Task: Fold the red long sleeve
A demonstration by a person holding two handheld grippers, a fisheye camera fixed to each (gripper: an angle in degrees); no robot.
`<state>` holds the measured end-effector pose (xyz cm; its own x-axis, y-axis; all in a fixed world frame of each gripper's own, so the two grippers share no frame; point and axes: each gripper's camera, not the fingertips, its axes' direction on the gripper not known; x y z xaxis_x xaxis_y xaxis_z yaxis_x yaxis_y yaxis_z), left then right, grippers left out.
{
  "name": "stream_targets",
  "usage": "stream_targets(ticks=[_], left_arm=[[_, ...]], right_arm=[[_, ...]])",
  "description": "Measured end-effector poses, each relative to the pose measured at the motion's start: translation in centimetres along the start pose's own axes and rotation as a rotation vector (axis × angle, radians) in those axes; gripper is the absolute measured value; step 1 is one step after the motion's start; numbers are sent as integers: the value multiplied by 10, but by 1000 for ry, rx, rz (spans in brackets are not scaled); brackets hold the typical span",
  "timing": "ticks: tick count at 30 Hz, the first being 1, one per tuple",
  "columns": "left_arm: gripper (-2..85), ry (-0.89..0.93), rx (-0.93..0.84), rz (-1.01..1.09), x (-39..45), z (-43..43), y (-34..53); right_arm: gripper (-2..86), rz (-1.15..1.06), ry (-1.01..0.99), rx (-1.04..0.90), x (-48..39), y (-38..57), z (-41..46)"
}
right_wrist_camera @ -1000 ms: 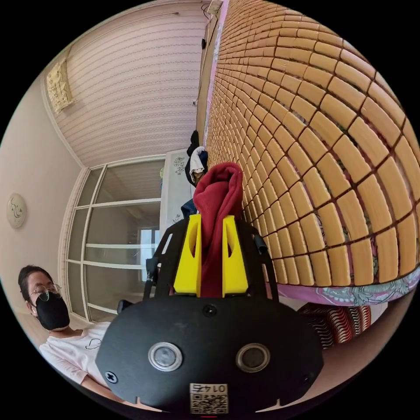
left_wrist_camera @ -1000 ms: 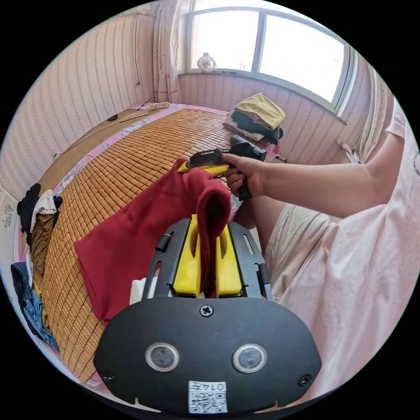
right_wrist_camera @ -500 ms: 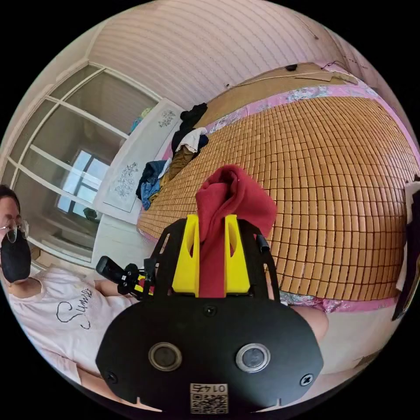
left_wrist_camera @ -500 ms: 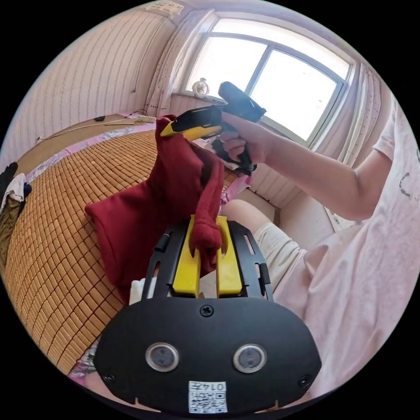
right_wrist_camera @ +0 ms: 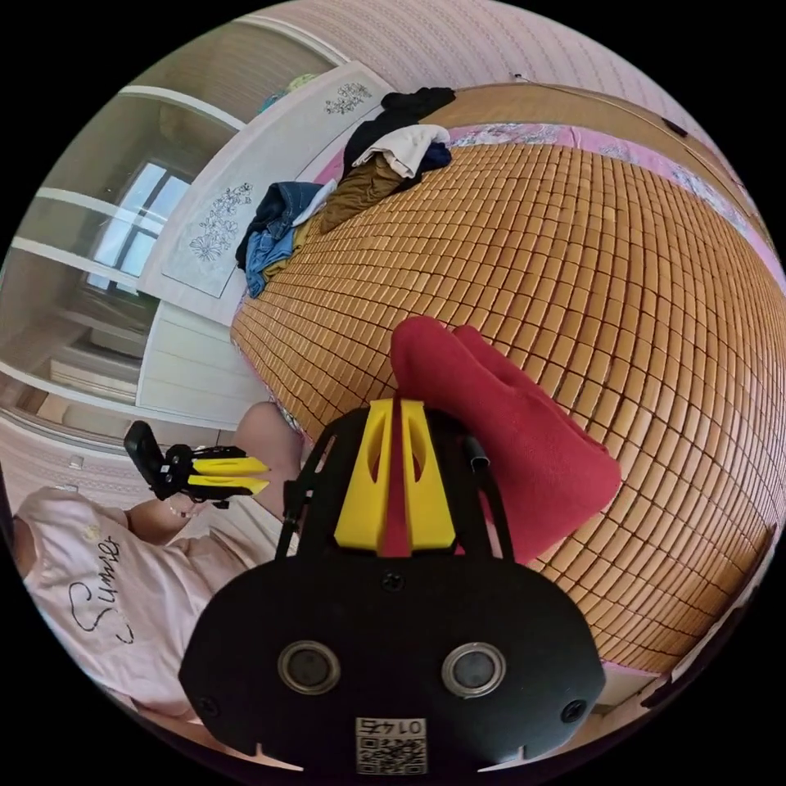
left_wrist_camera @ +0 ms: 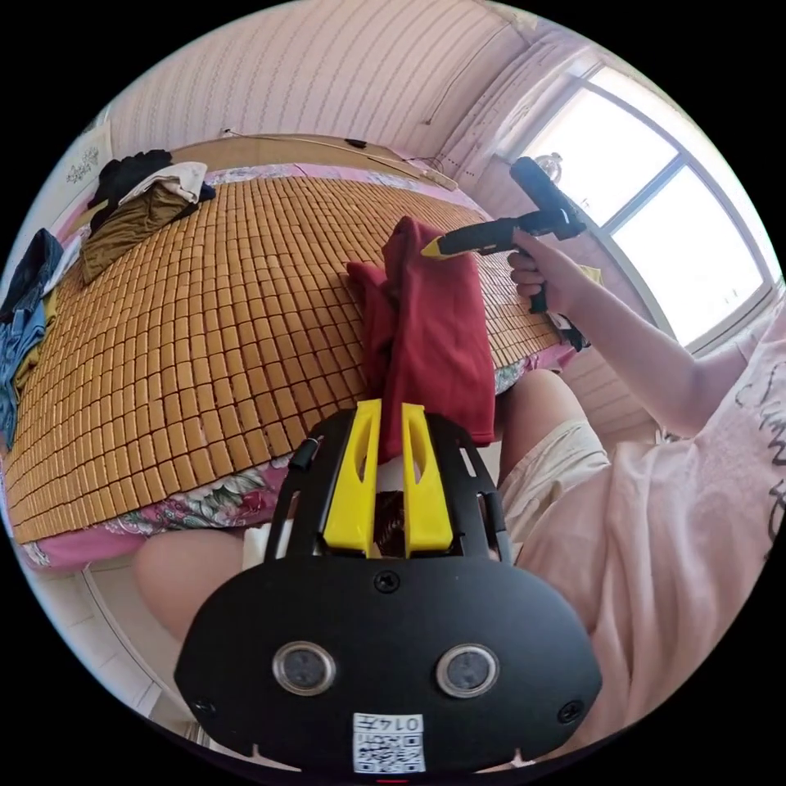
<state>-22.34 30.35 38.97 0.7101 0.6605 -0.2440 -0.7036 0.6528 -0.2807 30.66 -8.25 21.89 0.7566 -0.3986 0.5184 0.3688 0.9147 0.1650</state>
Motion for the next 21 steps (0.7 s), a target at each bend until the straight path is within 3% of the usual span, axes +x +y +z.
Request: stream_targets(ticks=[5,14,21], left_arm=[[63,12,-45,81,23,49,-45],[33,-89,-152,87,26,104,-88],[-5,-148,-147,149,29,111,-99]], right_arm=[[-2,-72,185,42,-14,-16,0],[-5,-85,155,-166,-2,-86,81],[-4,-6,88,-196,15,-96,77]])
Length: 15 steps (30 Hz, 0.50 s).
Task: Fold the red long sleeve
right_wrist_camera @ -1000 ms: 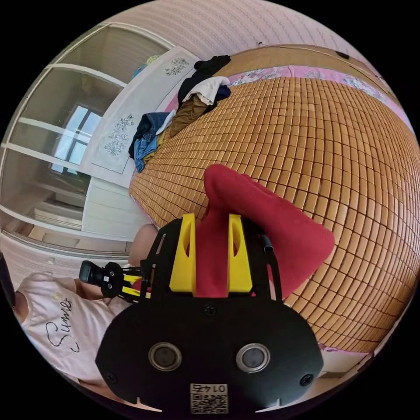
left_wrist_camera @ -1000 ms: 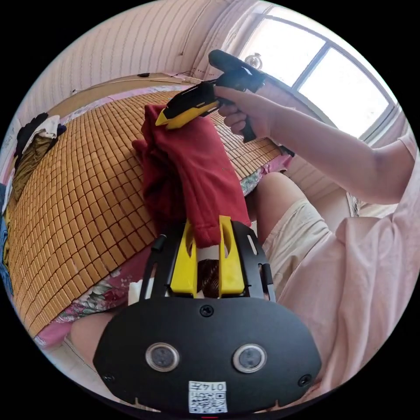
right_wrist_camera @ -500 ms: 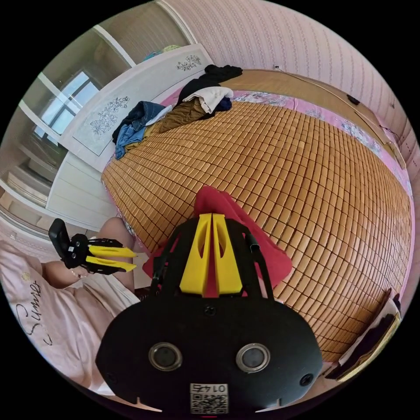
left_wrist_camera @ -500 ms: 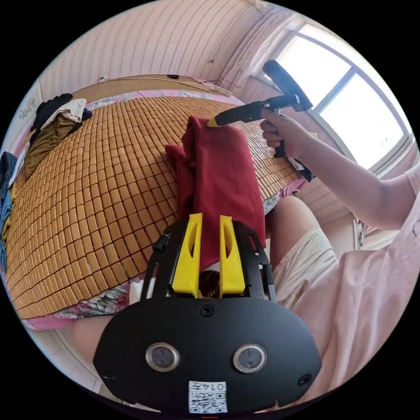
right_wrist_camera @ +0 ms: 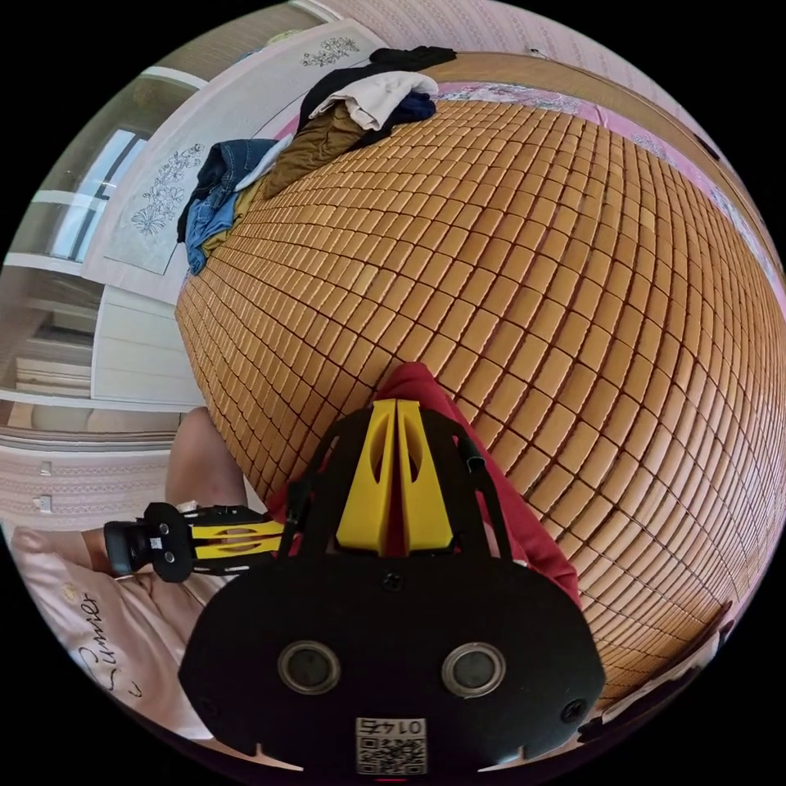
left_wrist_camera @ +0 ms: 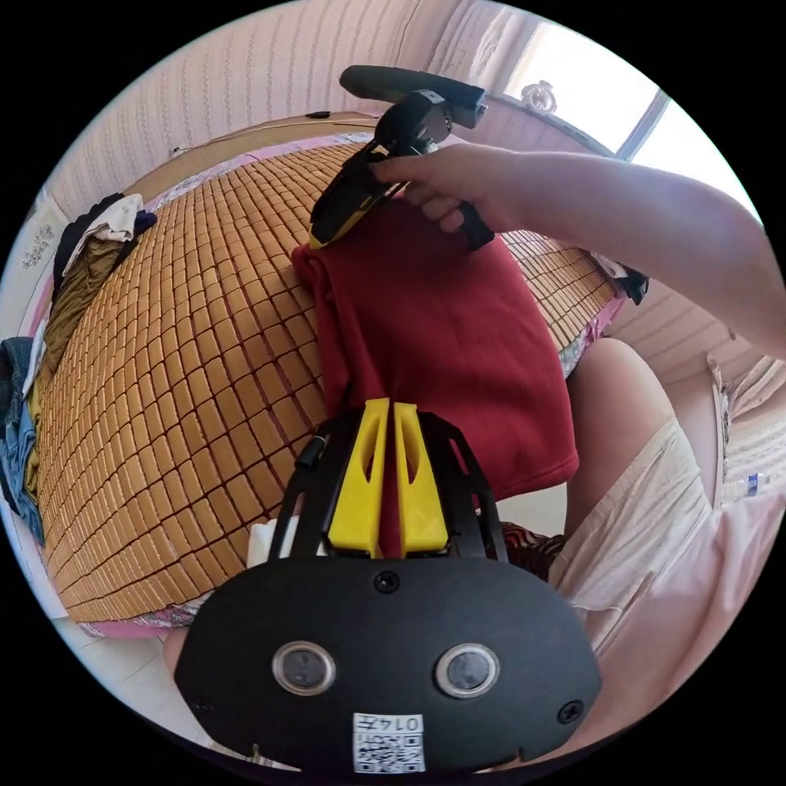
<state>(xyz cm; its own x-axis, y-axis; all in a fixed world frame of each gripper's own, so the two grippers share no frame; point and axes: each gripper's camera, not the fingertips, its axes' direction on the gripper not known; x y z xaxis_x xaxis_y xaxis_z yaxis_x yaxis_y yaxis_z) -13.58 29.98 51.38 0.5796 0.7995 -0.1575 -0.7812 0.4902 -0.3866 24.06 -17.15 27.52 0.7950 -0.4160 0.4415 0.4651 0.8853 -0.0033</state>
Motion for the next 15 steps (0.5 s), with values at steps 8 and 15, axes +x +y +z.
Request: stream_targets(ticks=[8,15], left_arm=[[116,155,276,-121,-44,-52,-11],[201,230,69,-106,-70,5,-57]], right_arm=[[73,94,-80,559,13,160,-141],[226,449,-179,414,72,255,-92]])
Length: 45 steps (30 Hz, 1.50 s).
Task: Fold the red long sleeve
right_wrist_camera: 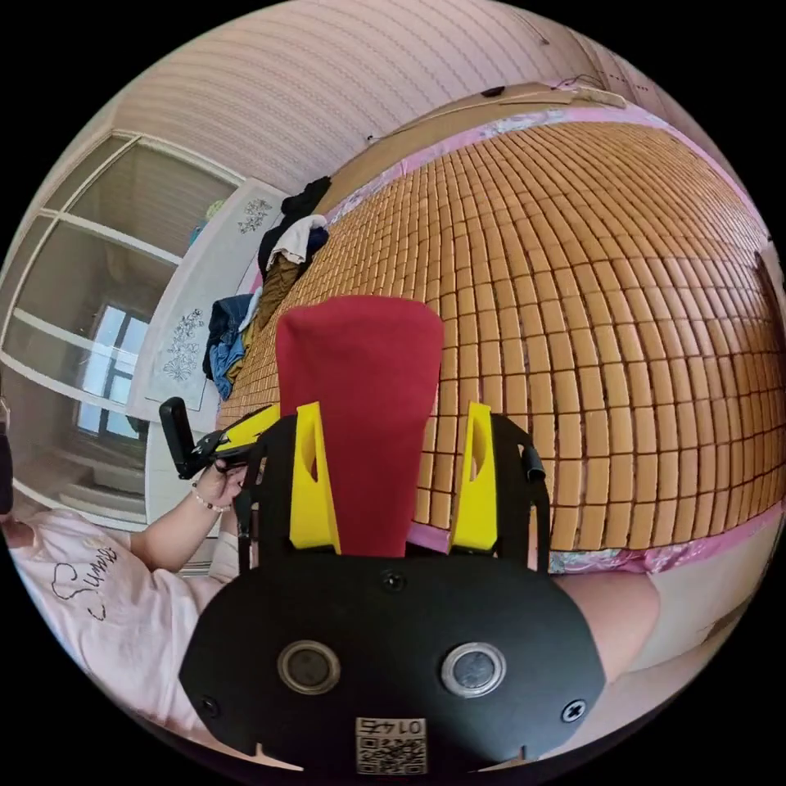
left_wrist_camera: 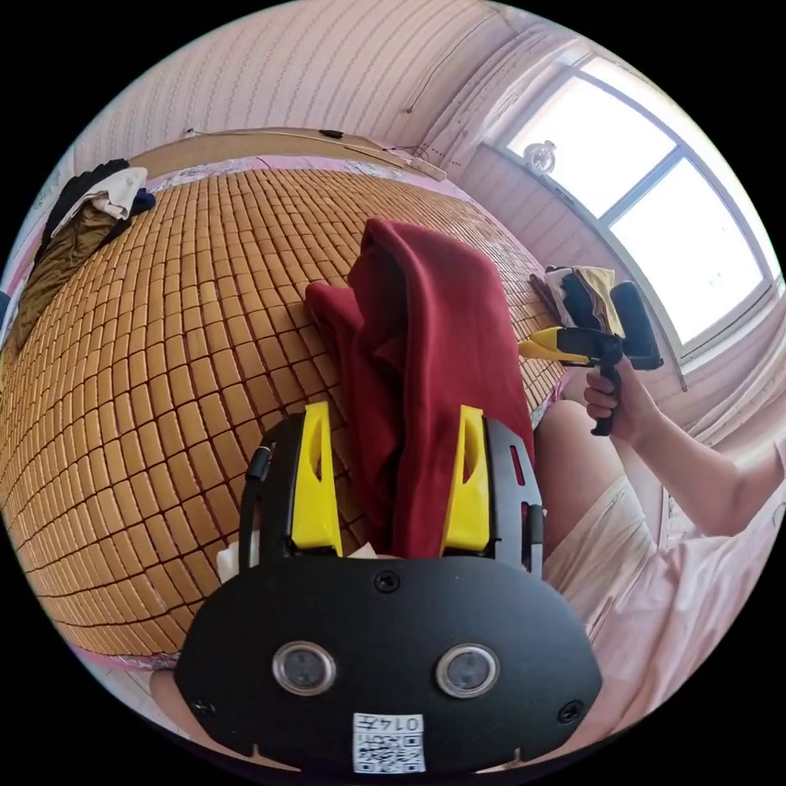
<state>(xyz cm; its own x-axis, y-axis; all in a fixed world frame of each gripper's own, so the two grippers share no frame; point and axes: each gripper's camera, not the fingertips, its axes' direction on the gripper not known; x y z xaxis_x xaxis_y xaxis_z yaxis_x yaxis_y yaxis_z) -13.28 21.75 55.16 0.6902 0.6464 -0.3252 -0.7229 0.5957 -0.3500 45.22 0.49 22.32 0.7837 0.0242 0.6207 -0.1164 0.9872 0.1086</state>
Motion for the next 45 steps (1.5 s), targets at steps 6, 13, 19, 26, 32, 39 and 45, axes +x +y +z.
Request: stream_targets(ticks=[6,13,19,26,32,39,45], left_arm=[[147,206,-138,-121,-34,22,-22],[88,272,-97,-15,-3,13,-43],[87,482,65,123,120,25,-112],[105,541,173,362,344,83,-230],[107,299,-36,462,424,190,-290],[83,176,-67,549,408,190,-282],[81,131,60,636,391,123,-236]], right_arm=[[158,74,-252,-96,19,-3,35],[73,-247,-150,-106,-62,-16,-18],[72,-446,16,-34,-72,-19,-179],[79,-332,324,10,15,-22,-403],[110,101,612,148,143,-43,-443],[27,127,643,119,182,-23,-341],[41,124,683,206,152,6,-321]])
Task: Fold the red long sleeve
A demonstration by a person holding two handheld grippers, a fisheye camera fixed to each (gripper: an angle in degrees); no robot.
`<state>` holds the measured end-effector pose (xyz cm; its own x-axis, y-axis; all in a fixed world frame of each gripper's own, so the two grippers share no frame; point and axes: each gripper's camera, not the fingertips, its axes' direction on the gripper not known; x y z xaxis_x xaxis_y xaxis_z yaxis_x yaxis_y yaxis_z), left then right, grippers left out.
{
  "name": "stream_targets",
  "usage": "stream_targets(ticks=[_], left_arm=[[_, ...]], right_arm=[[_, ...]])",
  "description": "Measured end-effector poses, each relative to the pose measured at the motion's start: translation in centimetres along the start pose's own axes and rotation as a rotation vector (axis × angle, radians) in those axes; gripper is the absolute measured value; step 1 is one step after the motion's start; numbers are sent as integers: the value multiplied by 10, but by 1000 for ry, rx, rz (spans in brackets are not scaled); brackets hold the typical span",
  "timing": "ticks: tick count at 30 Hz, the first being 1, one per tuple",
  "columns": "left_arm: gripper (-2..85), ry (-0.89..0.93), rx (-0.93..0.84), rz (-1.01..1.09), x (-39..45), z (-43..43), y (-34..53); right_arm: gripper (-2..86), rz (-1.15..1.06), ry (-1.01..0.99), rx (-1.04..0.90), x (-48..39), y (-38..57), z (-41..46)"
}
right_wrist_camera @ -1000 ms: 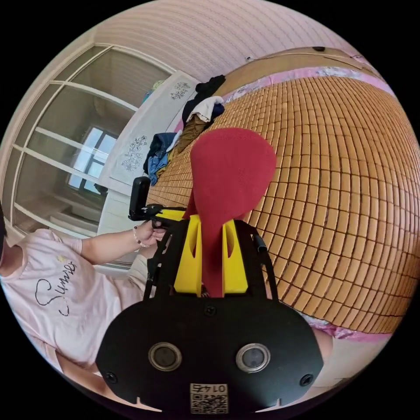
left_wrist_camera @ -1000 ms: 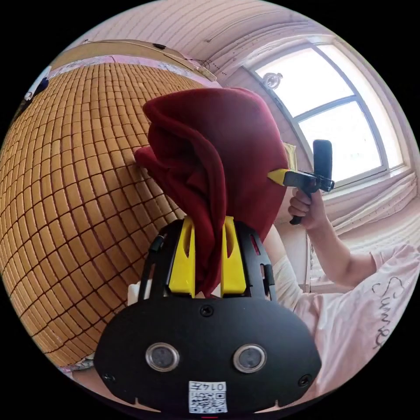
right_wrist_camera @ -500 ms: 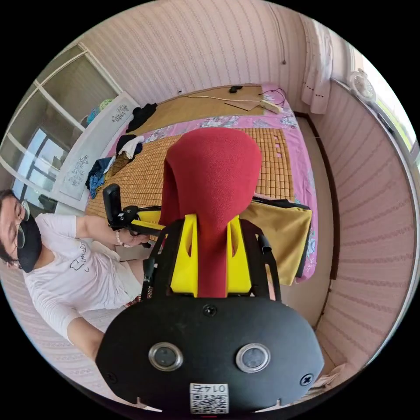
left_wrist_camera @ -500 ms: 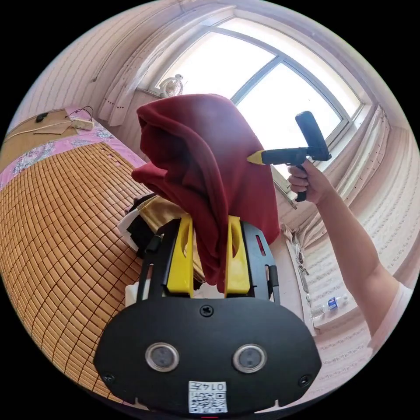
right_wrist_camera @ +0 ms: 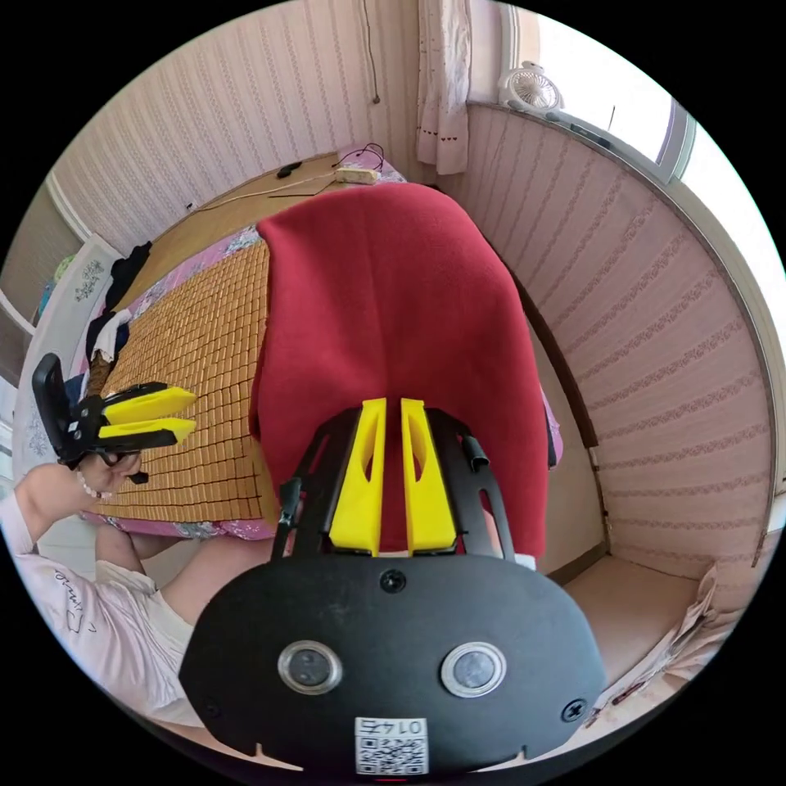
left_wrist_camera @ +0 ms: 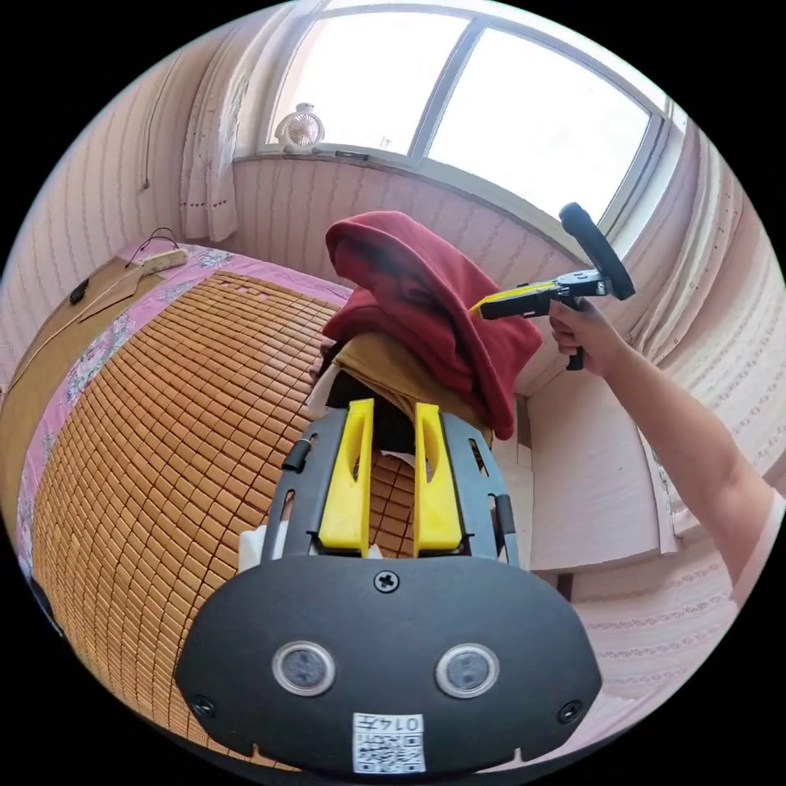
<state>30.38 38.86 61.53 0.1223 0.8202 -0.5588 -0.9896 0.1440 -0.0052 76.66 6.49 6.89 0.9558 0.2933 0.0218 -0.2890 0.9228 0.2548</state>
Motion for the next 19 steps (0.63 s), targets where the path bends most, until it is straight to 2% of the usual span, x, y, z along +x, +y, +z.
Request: stream_targets(ticks=[4,9,12,14,19], left_arm=[[75,-152,82,68,13,-71,69],[59,-279,73,-21,4,-147,195],[54,-403,25,-220,-19,-193,279],[55,-490,-18,-436,-46,-229,349],[65,-581,42,-754,-80,-302,463]], right_arm=[[27,-140,5,111,-72,47,-28],[-2,-360,-79,133,-192,124,-2],[-8,-446,-115,89,-262,165,40],[-9,-484,-258,2,-312,181,76],[-8,-655,-435,-116,-426,175,129]])
